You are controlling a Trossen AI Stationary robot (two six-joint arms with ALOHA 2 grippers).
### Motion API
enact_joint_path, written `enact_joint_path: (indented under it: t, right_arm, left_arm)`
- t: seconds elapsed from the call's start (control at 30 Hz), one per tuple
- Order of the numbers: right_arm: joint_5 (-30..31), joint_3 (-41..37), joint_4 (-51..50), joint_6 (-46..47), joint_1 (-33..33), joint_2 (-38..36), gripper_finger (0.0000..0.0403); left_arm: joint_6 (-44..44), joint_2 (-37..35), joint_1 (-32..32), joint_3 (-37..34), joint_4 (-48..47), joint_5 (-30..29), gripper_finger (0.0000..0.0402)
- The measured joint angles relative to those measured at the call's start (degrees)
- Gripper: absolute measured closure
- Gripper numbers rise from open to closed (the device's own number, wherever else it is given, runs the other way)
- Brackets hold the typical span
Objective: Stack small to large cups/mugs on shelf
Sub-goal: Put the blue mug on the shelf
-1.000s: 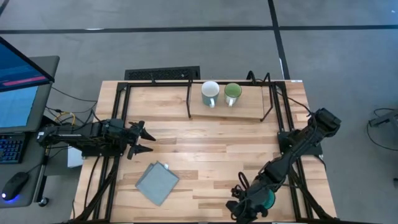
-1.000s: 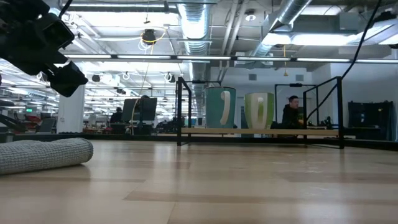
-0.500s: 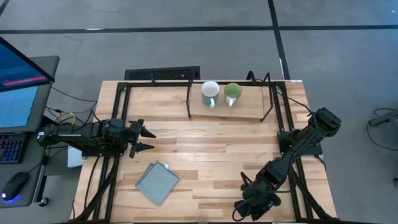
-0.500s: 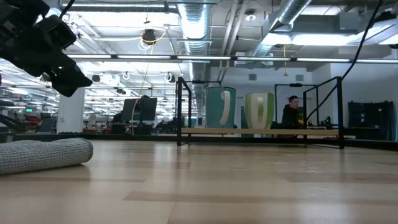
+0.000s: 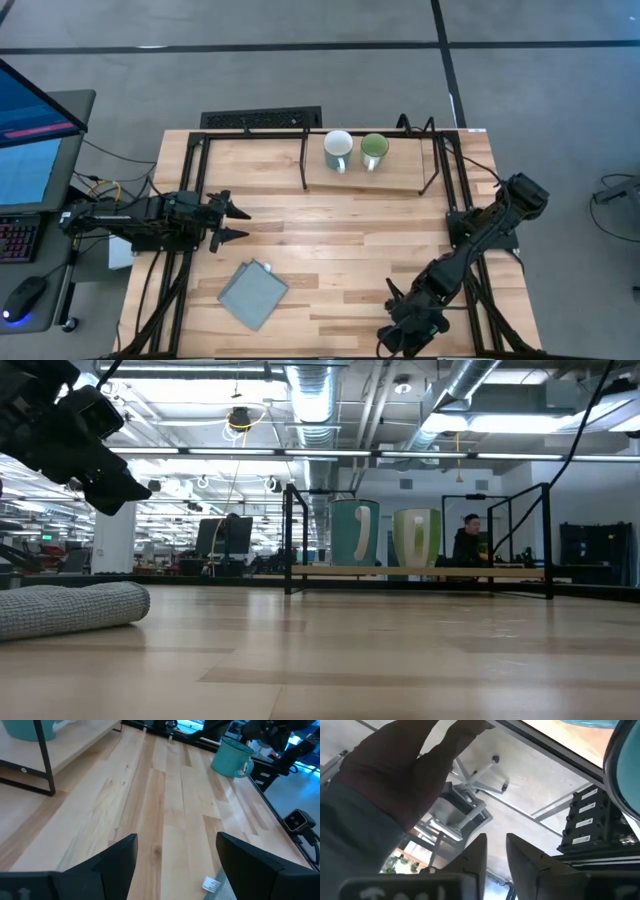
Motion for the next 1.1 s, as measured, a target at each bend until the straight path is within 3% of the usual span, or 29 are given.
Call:
enact_joint_path:
  t: [0.3,0.63,1.1]
  right_arm:
    - [-1.9,0.0,1.2,-7.1,0.0,0.0,0.0223]
    - [-1.7,0.0,0.6,-6.0,-0.7,0.0,0.0171]
    - [-1.9,0.0,-1.4,-6.2,-0.9,0.0,0.0153]
  left_arm:
    - [-0.1,0.0,0.0,0.0,0.0,0.0,0.014]
    - [-0.2,0.0,0.0,0.0,0.0,0.0,0.014]
    - [-0.2,0.0,0.0,0.0,0.0,-0.5,0.014]
